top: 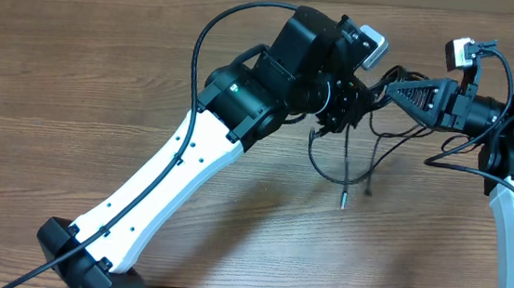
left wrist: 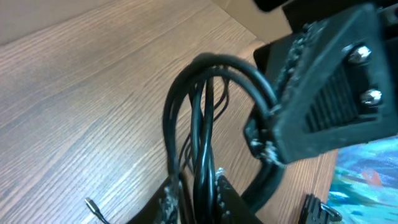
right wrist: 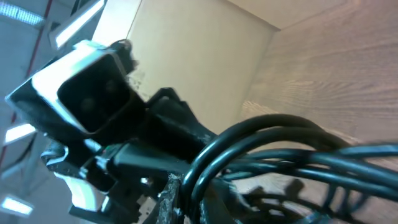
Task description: Untangle cables
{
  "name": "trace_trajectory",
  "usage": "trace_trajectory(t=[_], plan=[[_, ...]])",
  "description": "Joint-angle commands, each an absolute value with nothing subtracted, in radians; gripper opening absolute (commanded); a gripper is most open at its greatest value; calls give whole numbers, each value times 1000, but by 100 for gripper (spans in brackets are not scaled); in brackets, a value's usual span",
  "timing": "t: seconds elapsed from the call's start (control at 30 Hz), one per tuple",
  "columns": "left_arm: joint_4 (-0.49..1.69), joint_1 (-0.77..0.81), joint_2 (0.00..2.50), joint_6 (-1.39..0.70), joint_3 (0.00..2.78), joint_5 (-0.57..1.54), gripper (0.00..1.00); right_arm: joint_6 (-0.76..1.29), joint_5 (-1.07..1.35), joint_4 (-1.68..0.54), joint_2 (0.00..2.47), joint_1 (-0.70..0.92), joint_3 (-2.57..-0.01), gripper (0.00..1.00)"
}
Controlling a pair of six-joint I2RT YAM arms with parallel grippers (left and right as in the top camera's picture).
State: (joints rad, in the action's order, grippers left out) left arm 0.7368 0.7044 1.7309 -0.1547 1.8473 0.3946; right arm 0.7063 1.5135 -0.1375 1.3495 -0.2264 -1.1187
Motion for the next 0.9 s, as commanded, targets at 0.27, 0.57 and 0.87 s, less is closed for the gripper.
trace_trajectory(t=[0.27, 0.57, 0.87], plan=[[697, 694, 1851, -158, 1854, 596, 11, 707, 1569, -124, 1336, -221, -1127, 4], [716, 677, 1851, -170, 1854, 332, 4, 719, 1569, -125, 1336, -222, -1127, 4], [791, 560, 1851, -208, 1854, -75, 4, 759, 1569, -125, 1336, -222, -1127, 4]])
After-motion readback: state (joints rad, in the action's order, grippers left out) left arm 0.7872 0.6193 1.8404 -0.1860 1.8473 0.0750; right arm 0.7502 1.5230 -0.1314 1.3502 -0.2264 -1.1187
